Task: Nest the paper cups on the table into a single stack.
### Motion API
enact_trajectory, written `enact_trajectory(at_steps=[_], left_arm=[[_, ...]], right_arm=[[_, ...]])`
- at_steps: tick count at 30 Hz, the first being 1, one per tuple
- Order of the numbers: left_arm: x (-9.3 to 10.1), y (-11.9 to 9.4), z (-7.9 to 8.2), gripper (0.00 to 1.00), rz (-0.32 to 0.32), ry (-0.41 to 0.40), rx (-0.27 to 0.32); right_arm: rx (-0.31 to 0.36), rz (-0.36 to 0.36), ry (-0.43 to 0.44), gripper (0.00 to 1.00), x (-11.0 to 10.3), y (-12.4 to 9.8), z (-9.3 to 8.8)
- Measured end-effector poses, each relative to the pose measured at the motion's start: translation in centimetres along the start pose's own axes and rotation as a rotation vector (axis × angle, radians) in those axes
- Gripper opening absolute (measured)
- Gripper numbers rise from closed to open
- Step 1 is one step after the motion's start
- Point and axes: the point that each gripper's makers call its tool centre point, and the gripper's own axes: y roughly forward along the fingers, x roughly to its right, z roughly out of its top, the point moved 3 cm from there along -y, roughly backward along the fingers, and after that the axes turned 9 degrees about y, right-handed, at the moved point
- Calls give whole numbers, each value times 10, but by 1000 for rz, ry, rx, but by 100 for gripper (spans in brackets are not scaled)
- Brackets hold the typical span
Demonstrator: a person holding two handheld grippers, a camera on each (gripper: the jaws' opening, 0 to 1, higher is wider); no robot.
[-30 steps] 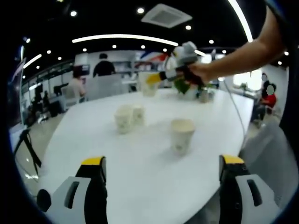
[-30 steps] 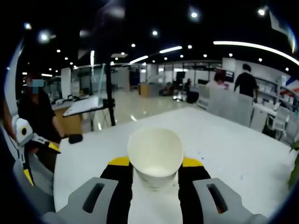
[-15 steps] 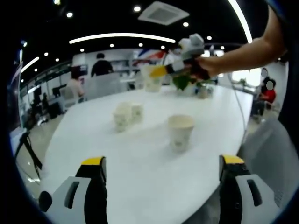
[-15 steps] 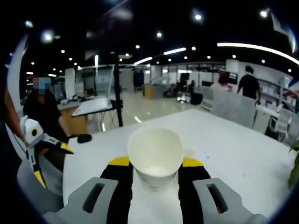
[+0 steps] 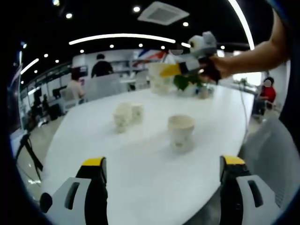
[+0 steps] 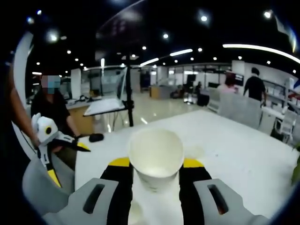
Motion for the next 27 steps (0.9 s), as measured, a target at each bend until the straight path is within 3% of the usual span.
enact_trajectory(at_steps=[19, 27], left_arm=[[2, -1, 0, 100, -4, 3, 0], [3, -1, -1, 100, -5, 6, -2]], right_arm=[[-8, 16, -19, 37, -35, -27, -10], [-38, 33, -43, 37, -51, -38, -25]])
